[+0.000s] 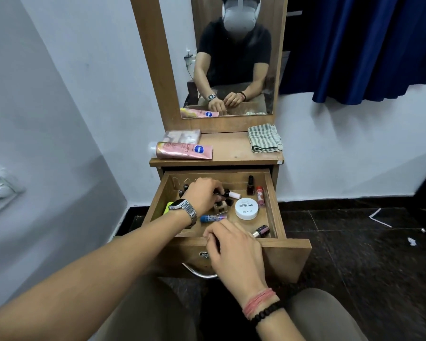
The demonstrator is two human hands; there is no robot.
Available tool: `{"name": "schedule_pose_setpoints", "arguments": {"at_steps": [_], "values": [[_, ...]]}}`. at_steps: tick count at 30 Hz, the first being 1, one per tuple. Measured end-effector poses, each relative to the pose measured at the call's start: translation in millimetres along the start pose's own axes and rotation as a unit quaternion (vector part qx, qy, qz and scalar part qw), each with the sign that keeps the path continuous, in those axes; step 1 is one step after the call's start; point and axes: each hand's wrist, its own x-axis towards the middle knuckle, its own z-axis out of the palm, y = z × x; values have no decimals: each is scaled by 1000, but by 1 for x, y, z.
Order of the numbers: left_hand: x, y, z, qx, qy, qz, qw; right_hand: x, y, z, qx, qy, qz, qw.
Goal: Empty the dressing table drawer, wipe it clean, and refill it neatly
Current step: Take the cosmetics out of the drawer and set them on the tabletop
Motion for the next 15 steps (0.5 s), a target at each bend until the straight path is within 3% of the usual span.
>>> {"name": "schedule_pose_setpoints", "arguments": {"at_steps": [8,15], "values": [[11,14,-47,-70,81,33,994,0,-4,-2,9,-10,-2,1000],[57,9,-86,-83,153,14,985,0,-1,-4,19,-35,-5,999]]}}
